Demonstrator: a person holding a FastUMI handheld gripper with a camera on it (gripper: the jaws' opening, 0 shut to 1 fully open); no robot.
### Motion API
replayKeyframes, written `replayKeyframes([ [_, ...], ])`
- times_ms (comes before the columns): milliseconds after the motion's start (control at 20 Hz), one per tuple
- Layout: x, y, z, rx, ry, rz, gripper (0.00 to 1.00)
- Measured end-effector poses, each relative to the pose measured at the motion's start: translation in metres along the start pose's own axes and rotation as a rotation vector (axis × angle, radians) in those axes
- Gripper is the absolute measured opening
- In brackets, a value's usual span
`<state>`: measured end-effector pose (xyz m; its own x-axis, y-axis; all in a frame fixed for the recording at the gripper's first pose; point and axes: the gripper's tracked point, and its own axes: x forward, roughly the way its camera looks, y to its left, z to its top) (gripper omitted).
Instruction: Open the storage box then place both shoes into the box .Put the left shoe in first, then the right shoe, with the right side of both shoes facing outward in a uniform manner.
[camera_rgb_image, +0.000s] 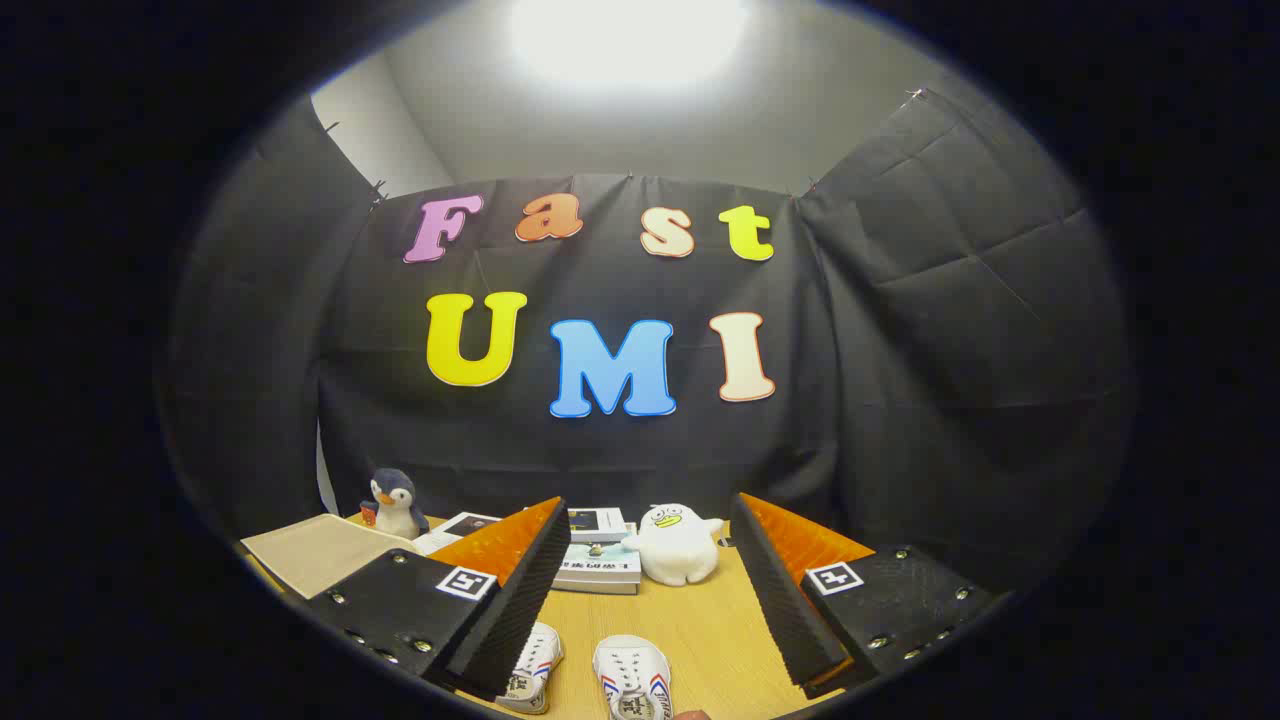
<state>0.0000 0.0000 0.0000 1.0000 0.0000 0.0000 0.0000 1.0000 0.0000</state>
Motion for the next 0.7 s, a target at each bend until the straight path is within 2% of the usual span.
replayKeyframes([
  [450, 0.009, 0.024, 0.023, -0.033, -0.057, 0.042, 0.97],
  [700, 0.008, 0.054, 0.029, -0.06, -0.073, 0.099, 0.97],
])
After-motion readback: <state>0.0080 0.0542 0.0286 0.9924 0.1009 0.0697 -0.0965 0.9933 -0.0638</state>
